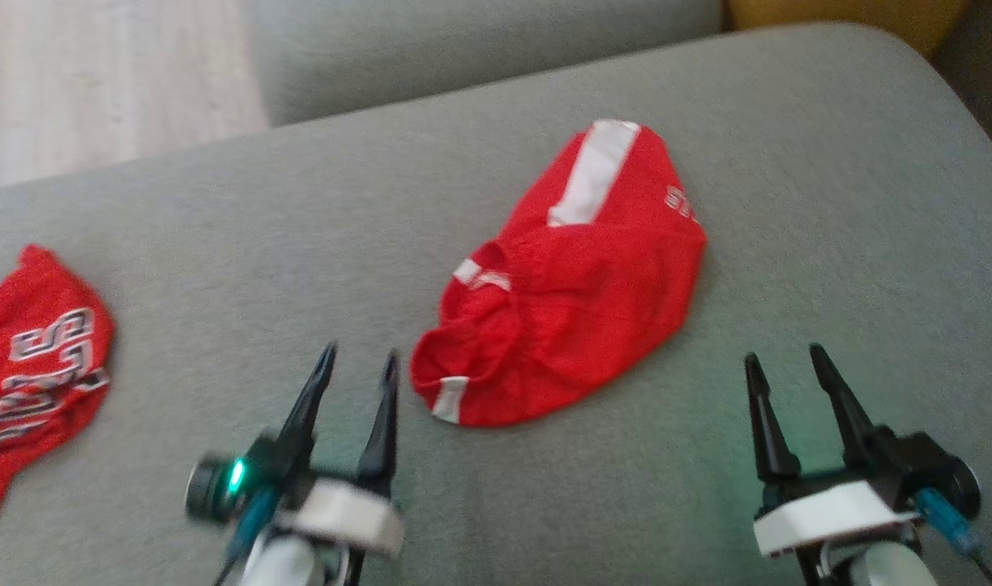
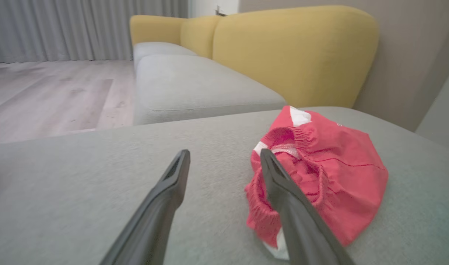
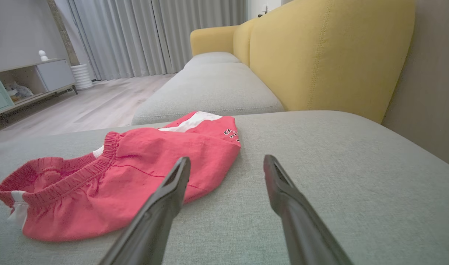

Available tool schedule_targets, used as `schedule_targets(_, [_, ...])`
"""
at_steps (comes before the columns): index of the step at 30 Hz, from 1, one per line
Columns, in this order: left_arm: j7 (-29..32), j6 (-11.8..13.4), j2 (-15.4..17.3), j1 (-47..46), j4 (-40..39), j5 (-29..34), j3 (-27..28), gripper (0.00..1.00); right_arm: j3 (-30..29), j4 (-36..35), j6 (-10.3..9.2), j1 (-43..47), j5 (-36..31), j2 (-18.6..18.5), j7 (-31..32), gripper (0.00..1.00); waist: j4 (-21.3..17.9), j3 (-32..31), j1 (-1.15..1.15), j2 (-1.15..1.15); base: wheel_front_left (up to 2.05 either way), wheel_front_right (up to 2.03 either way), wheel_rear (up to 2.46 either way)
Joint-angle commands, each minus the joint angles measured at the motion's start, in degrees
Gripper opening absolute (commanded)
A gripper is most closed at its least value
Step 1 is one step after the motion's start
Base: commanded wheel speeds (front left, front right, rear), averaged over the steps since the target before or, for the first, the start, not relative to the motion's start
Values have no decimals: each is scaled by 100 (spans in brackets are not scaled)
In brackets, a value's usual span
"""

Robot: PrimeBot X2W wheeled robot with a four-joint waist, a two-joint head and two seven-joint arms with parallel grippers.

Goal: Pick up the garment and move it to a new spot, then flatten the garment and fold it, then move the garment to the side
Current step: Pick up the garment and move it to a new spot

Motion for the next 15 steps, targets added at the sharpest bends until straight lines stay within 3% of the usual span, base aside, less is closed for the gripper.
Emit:
schedule_targets(1, [-68, 11, 0, 162, -298, 48, 332, 100, 79, -156, -4, -73, -39, -7, -14, 100, 399, -370, 1, 0, 0, 0, 0])
schedule_targets(4, [-69, -152, -172, 1118, -992, 425, 1101, 100, 30, -183, -4, 135, 18, -7, -14, 100, 734, -599, 1, 0, 0, 0, 0])
schedule_targets(9, [-69, -289, -475, 1864, -1587, 877, 1889, 100, 20, -197, -4, 345, 33, -7, -14, 100, 901, -804, 1, 0, 0, 0, 0])
schedule_targets(15, [-69, -372, -676, 2297, -1881, 1222, 2331, 100, 157, -142, -4, 547, 28, -7, -14, 100, 964, -957, 1, 0, 0, 0, 0])
